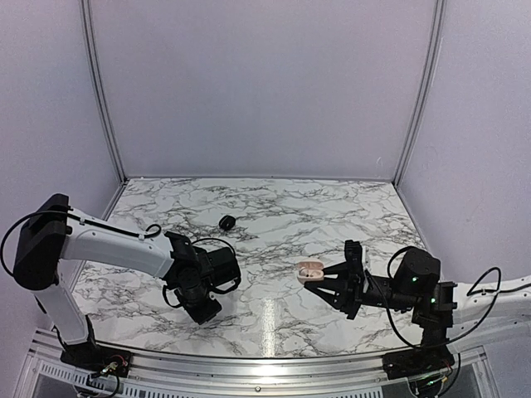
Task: Insert the wireless bluetooth earbuds into the charging case
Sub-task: Pick up the right earbud from the center of the board, then insert the right earbud into the right side groove of the charging case.
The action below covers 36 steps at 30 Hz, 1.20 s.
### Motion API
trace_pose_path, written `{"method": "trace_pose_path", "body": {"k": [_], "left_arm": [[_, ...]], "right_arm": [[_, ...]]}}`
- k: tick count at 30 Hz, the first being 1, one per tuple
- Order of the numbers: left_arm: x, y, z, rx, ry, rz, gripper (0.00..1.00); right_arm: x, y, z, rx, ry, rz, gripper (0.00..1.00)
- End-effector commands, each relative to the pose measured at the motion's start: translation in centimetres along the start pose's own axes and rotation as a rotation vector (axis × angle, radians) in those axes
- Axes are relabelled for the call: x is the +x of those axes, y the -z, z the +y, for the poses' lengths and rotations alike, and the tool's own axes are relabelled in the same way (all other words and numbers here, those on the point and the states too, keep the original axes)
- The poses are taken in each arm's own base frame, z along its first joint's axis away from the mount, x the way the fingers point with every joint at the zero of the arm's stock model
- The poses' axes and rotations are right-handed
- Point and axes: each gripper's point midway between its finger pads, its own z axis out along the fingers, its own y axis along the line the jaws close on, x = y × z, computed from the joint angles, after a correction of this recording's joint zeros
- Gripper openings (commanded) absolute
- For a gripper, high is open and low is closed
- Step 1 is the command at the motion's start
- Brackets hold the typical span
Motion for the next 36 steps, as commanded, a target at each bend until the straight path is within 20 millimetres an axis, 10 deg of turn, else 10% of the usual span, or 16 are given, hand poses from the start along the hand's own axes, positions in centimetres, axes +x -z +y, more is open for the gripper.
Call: {"method": "trace_pose_path", "body": {"k": [1, 11, 20, 36], "left_arm": [[-1.7, 1.6, 0.5, 0.003, 0.025, -0.084, 0.16], [-8.8, 16.5, 0.4, 0.179, 0.147, -0.727, 0.15], [-10.2, 29.9, -0.6, 0.467, 0.175, -1.297, 0.14], [-13.5, 34.1, -5.1, 0.716, 0.166, -1.502, 0.13]], "right_arm": [[-0.6, 0.1, -0.2, 0.017, -0.008, -0.017, 0.0], [-3.1, 0.3, -2.6, 0.161, 0.09, -0.161, 0.0], [-5.1, -0.9, -3.1, 0.212, 0.258, -0.317, 0.0], [-6.7, -4.1, -6.7, 0.507, 0.323, -0.426, 0.0]]}}
